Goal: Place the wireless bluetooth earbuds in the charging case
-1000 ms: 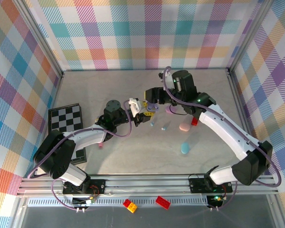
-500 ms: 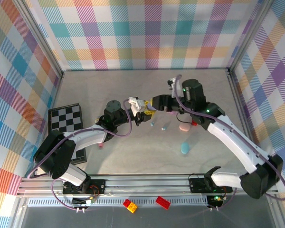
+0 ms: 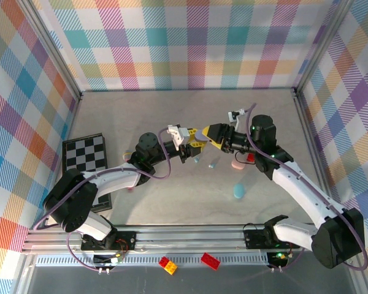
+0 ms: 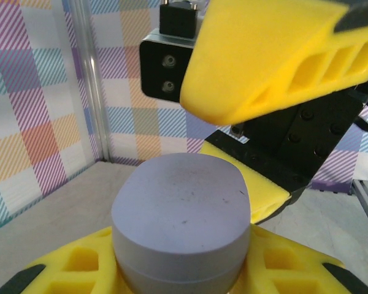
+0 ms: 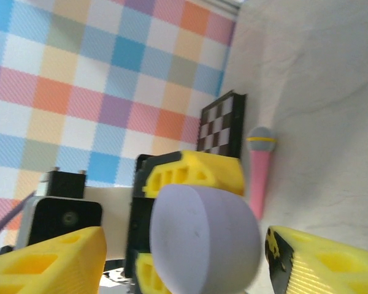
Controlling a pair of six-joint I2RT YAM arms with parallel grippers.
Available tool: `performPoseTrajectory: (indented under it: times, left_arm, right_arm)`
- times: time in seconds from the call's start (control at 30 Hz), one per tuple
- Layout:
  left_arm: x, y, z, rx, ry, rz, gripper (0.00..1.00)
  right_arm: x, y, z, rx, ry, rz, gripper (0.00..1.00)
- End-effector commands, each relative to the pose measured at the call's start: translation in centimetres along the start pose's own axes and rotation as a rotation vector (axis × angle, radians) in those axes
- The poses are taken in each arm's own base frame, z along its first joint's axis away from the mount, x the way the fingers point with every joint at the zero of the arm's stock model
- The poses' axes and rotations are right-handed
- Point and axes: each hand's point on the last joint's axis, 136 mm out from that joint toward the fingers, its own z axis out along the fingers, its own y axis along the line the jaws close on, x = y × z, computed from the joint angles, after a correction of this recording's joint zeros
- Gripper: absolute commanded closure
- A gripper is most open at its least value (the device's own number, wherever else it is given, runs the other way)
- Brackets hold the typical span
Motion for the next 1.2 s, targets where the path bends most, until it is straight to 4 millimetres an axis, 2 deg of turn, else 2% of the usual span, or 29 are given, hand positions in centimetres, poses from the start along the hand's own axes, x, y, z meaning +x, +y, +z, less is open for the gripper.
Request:
performPoseTrajectory:
  times: [0.0,0.13,0.3,0.37,0.43,0.53,0.63,0.73,0.83,1.0,1.17]
  left_arm:
    - [-3.0,-0.2,0.4,0.005,-0.095,0.032,0.65]
    - [-3.1,-0.8,0.3,0.03,-0.097,0.039,0.65]
    - [-2.7,-1.0,0.2,0.033,-0.08,0.043,0.64]
    - [-2.5,-0.9,0.1,0.027,-0.072,0.048,0.62]
    - [-2.3,-0.8,0.1,0.019,-0.06,0.051,0.52]
    - [-1.7,-0.7,-0.2,0.004,-0.038,0.052,0.27]
    - [-0.8,-0.6,-0.8,-0.02,-0.009,0.039,0.01]
    - [0.6,-0.6,-2.0,-0.05,0.054,0.018,0.0]
    - [2.1,-0.9,-3.3,-0.076,0.111,-0.013,0.0]
    - [4.3,-1.5,-5.1,-0.099,0.195,-0.073,0.0]
    - [5.4,-1.9,-6.4,-0.12,0.229,-0.109,0.0]
  right_arm:
    - [-0.1,3.2,-0.3,-0.128,0.021,-0.021,0.37]
    - [-0.4,3.1,0.0,-0.124,0.025,-0.012,0.47]
    - [-0.5,2.1,0.5,-0.104,0.023,0.01,0.7]
    - [-0.5,1.6,0.5,-0.087,0.016,0.014,0.77]
    - [-0.6,1.1,0.4,-0.067,0.003,0.012,0.78]
    - [-1.1,-0.2,0.1,-0.012,-0.041,0.002,0.79]
    - [-1.6,-3.1,-0.2,0.099,-0.094,-0.013,0.78]
    - [-2.1,-6.4,0.0,0.219,-0.122,-0.029,0.78]
    - [-2.6,-9.8,1.0,0.315,-0.114,-0.04,0.78]
    - [-3.0,-14.5,4.7,0.444,-0.048,-0.113,0.77]
    - [-3.1,-18.4,8.7,0.49,-0.011,-0.113,0.77]
